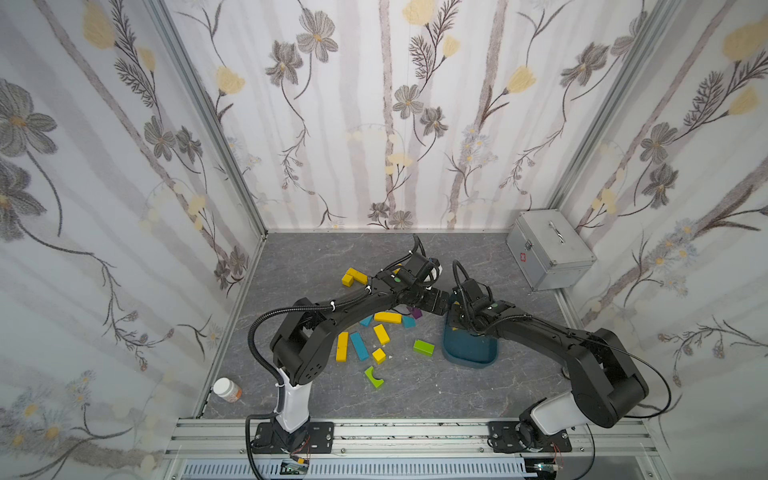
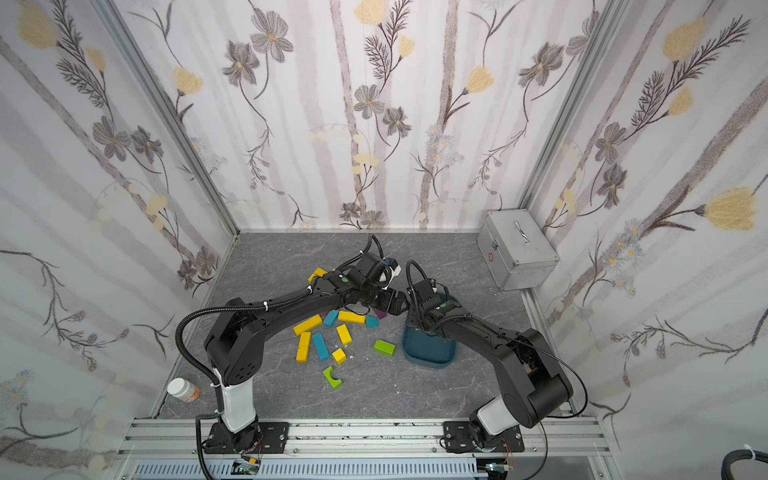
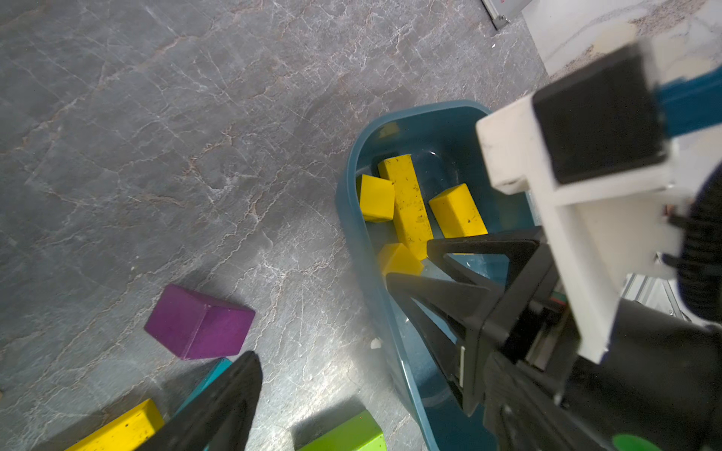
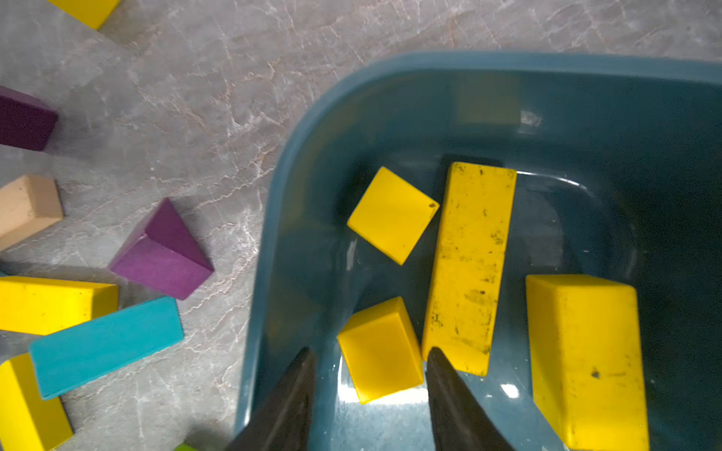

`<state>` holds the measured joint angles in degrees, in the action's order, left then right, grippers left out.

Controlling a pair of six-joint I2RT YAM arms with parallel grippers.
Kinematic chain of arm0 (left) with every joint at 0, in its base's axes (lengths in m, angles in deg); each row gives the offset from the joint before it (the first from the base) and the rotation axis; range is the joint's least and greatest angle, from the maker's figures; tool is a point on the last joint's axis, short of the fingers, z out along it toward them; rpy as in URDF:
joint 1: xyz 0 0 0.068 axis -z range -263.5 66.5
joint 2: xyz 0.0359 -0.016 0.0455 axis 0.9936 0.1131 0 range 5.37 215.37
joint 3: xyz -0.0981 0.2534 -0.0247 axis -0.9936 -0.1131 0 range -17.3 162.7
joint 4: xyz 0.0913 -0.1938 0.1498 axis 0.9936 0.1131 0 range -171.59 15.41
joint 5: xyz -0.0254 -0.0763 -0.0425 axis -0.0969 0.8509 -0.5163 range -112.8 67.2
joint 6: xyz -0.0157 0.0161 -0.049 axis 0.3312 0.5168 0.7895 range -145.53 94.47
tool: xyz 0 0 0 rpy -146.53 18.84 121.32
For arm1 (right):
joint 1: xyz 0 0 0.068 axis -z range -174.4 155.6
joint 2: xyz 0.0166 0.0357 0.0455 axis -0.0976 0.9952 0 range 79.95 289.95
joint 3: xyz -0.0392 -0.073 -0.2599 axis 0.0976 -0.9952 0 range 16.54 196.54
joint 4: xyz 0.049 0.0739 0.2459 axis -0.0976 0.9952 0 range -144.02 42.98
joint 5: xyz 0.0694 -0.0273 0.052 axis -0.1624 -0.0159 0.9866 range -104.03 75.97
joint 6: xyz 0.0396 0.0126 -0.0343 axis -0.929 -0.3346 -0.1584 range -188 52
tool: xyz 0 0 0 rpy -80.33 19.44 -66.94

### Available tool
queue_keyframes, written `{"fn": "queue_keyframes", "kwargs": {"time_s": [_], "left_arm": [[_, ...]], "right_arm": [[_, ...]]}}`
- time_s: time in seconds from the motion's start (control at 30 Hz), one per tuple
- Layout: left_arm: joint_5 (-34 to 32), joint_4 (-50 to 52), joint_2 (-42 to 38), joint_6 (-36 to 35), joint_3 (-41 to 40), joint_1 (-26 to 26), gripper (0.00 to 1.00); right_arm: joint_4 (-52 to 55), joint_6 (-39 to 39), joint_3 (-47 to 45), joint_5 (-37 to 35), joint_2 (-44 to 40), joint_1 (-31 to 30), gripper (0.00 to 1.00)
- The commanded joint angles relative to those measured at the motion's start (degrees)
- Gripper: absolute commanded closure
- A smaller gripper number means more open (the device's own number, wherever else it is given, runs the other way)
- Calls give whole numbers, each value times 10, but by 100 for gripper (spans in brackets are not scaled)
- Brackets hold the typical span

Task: Pick out the yellow building blocks
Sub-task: Place the building block in the storage box.

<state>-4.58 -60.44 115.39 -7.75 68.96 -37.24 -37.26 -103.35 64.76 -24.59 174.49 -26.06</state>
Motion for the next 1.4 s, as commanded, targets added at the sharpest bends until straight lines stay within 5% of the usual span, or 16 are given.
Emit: {"fn": "queue_keyframes", "kwargs": {"time_s": [0.0,0.7,1.37], "left_arm": [[7,-11,3,-7,5,-1,10],[-10,-49,-73,3,-68,-54,11],[3,-19,-161,-29,-160,-194,11]], "right_arm": [[-18,-8,4,-14,-11,-1,51],[10,6,76,-12,-21,-9,53],[52,46,441,52,265,-61,54]]}}
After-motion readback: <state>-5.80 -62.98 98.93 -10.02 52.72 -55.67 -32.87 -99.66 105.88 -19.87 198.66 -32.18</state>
